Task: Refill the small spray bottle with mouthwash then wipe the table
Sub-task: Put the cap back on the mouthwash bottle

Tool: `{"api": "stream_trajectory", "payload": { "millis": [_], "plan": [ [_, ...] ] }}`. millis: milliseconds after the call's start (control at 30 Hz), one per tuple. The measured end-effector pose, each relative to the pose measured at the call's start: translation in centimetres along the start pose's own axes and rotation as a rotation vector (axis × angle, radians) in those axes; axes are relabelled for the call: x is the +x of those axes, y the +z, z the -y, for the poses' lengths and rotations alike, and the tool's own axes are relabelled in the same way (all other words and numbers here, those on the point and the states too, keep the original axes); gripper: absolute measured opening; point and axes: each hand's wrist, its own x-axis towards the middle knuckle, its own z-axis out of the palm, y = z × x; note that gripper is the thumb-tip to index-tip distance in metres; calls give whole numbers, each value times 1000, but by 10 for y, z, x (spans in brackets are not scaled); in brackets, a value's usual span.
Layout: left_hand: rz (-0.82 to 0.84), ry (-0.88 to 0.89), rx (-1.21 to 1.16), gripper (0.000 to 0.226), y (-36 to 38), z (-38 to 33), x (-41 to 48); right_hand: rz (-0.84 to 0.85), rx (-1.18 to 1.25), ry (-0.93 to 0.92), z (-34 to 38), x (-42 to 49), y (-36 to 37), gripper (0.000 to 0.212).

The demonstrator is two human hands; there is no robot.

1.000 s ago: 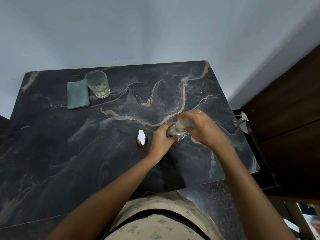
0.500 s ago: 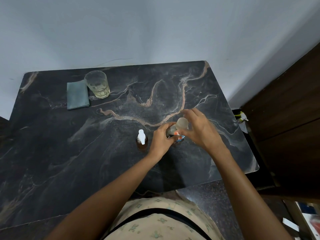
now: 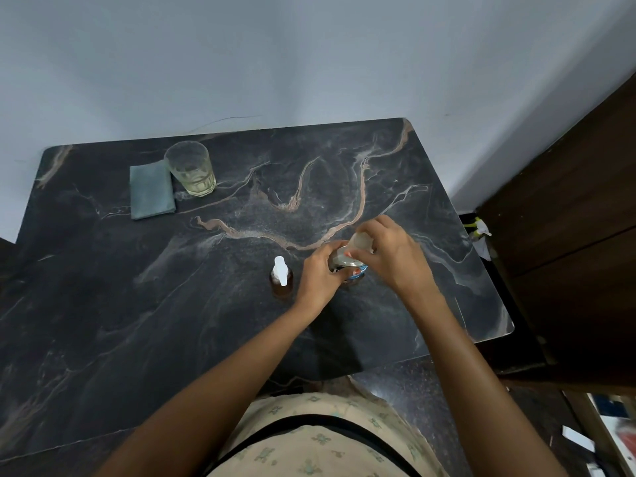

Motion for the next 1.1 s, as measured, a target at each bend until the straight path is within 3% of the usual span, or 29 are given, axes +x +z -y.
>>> {"api": "stream_trajectory", "payload": {
  "millis": [133, 300, 400, 833, 1100],
  "plan": [
    [3, 10, 22, 46, 0, 1, 1, -8, 19, 56, -1, 0, 3, 41],
    [-7, 5, 1, 49, 1, 3, 2, 127, 178, -141, -10, -4, -8, 45],
    [-8, 10, 5, 49, 0, 3, 1, 87, 206, -187, -7, -5, -11, 36],
    [1, 21, -34, 47, 0, 1, 0, 72, 83, -167, -11, -3, 4, 44],
    [-10, 15, -47, 47, 2, 2, 0, -8, 72, -90, -7, -1, 10, 33]
  ]
}}
